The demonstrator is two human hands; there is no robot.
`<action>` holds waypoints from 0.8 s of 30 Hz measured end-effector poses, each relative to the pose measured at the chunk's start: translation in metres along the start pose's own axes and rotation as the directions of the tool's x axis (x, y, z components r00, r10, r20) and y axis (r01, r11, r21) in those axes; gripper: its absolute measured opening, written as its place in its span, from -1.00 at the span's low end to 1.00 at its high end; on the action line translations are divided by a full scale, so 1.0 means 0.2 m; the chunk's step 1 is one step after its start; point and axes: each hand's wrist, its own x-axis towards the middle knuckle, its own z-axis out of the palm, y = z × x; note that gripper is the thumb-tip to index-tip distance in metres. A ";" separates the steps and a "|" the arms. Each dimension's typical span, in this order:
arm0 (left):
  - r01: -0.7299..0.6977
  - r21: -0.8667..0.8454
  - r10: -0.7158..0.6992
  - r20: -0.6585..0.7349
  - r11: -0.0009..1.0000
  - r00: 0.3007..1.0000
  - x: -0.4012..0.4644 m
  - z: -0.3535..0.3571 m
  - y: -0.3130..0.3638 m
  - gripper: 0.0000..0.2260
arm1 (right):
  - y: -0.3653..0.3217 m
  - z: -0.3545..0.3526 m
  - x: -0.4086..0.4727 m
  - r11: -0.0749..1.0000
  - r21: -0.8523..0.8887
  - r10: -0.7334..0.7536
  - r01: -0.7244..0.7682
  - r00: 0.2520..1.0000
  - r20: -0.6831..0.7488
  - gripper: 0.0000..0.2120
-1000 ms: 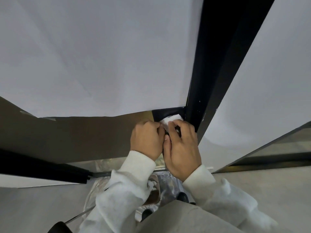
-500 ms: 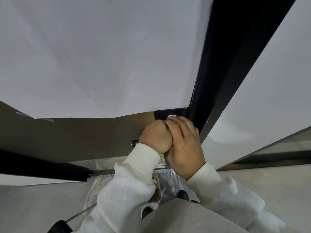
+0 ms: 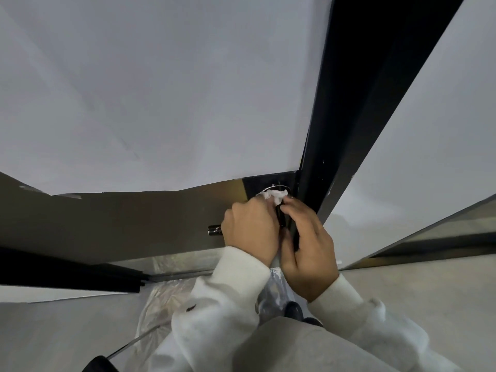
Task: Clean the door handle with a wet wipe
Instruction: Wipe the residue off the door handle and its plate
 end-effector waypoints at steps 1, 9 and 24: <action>-0.007 -0.005 0.007 -0.014 1.000 1.000 -0.01 0.00 0.00 -0.63 | 0.01 -0.01 0.00 1.000 -0.010 0.022 -0.022 1.000 0.004 -0.56; 0.073 -0.192 0.013 0.414 0.979 0.910 0.14 -0.10 -0.08 -0.73 | 0.00 0.03 0.01 0.996 0.031 0.078 -0.079 0.997 0.028 -0.52; 0.043 -0.240 -0.038 0.027 0.970 0.999 0.03 -0.07 -0.09 -0.64 | 0.01 0.11 0.05 -0.241 0.751 0.676 -0.615 0.449 0.585 -0.73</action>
